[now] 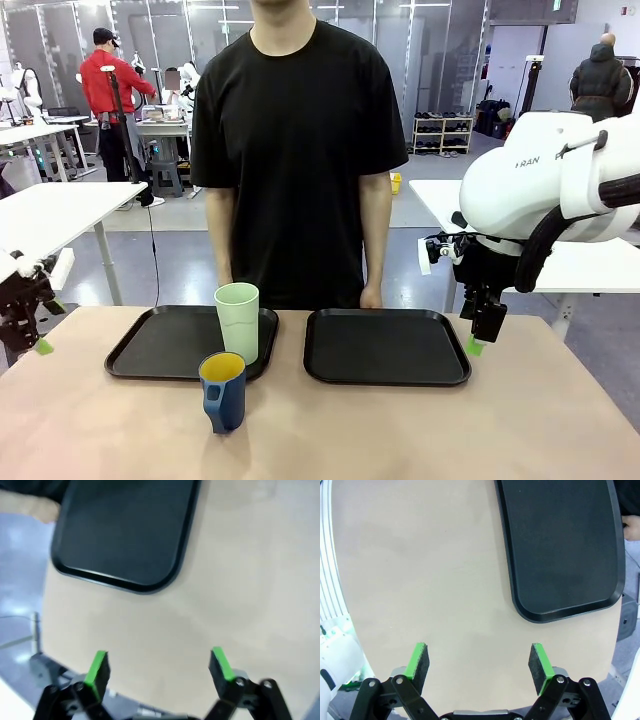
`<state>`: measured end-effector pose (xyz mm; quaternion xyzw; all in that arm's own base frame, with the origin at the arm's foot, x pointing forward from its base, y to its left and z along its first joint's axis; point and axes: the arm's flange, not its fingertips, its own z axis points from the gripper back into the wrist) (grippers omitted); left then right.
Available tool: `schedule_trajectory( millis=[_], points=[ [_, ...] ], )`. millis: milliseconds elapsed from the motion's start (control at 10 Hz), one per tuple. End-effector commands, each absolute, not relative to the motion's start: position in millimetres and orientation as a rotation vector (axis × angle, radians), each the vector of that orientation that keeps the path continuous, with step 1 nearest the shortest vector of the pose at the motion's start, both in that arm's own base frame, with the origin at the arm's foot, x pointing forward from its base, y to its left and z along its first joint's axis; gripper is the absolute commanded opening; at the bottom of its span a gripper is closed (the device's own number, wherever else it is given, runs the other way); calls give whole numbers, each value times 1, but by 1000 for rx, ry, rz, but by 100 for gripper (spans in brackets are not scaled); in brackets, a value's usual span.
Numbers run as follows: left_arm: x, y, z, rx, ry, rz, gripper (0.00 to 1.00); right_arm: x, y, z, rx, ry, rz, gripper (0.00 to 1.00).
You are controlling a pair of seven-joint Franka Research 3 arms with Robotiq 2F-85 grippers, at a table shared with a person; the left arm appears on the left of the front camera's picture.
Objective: Sort and store the cups by type.
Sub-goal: Pick up the Handle plastic cup and place it into the empty Flat Tray.
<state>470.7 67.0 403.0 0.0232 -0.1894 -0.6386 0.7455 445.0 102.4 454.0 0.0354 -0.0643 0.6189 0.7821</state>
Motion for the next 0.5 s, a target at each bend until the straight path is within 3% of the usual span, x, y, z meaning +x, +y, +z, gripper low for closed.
schedule_trajectory(
  millis=[0, 200, 400],
  points=[
    [467, 68, 399, 113, -355, -1421, 100, 445, 101, 455, 67, -143, 1338, 100],
    [470, 66, 396, 66, -375, -1404, 100, 445, 101, 455, 67, -143, 1338, 100],
    [446, 51, 380, 1, -449, -1481, 100, 445, 101, 455, 67, -143, 1338, 100]
  ],
)
